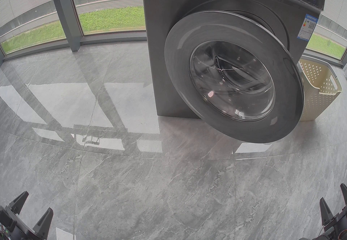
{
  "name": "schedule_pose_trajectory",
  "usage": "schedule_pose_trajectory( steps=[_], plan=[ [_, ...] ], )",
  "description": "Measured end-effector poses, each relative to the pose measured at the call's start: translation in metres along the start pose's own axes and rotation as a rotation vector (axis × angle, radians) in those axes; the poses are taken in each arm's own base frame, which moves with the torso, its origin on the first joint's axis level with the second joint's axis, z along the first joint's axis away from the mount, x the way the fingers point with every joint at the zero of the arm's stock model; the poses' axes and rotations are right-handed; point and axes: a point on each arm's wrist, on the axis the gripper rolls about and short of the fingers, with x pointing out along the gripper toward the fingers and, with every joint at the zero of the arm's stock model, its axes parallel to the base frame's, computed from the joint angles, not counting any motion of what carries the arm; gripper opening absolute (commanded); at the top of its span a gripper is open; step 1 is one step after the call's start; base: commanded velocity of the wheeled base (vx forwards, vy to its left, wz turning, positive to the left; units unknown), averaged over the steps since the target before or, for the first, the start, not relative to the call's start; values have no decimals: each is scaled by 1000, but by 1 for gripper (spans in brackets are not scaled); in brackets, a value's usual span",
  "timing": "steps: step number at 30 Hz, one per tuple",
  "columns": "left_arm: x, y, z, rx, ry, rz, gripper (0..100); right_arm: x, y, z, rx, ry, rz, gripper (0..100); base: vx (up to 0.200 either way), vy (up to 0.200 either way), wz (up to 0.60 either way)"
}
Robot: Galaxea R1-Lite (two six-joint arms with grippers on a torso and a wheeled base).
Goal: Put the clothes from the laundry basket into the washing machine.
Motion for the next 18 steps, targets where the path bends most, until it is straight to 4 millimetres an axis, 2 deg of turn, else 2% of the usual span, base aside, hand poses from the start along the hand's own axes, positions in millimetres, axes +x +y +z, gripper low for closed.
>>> schedule_pose_trajectory(
  steps=[6,9,18],
  plan=[
    [-12,2,-15,26,-64,216,100,0,0,0,0,0,0,100,0,0,0],
    [-14,3,-17,38,-78,267,100,0,0,0,0,0,0,100,0,0,0],
    [-16,1,-21,124,-63,190,100,0,0,0,1,0,1,100,0,0,0]
  ],
)
